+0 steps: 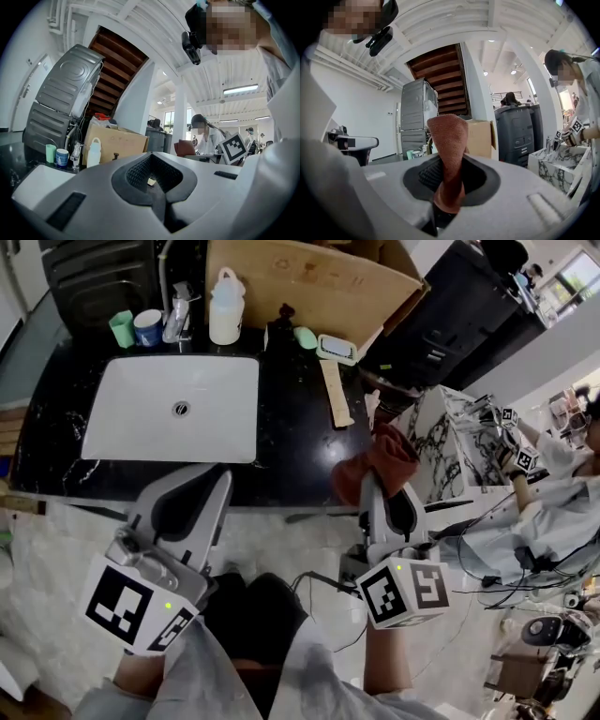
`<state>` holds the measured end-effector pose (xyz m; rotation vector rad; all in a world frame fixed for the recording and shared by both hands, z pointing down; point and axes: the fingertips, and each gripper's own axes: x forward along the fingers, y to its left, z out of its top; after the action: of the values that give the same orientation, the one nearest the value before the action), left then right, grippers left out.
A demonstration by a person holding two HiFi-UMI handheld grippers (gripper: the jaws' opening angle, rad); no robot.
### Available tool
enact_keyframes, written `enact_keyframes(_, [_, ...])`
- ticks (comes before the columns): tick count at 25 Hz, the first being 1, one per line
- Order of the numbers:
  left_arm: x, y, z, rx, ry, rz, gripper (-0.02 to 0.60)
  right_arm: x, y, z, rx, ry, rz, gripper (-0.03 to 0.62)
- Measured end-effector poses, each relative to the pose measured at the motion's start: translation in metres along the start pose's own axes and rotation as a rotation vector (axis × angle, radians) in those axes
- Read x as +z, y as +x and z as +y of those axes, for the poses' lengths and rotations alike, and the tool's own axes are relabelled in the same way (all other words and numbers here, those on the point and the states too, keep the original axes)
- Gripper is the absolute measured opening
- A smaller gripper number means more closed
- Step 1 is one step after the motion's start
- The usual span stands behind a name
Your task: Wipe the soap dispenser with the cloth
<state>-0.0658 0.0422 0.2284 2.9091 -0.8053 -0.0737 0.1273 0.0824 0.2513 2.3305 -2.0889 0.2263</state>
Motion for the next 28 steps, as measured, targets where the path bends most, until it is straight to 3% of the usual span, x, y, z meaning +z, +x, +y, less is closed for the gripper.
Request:
enact_keyframes(6, [-0.002,-0.002,-0.029,0.011,0.008,0.009,0.003,-0.001,-0.030,-0.005,0.035,-0.007,-0.003,0.075])
enact_keyframes(23, [-0.013,-0.038,-0.146,0.136,0.004,0.016,0.003,-0.009,-0.141,-0.036,0.172,-0.017,0.012,0.075])
enact_keyframes(28, [-0.012,-0.046,-0.171,0.136,0.010,0.011,0.003,-0.011,-0.168,-0.039,0.187,-0.022,0.015,0.075])
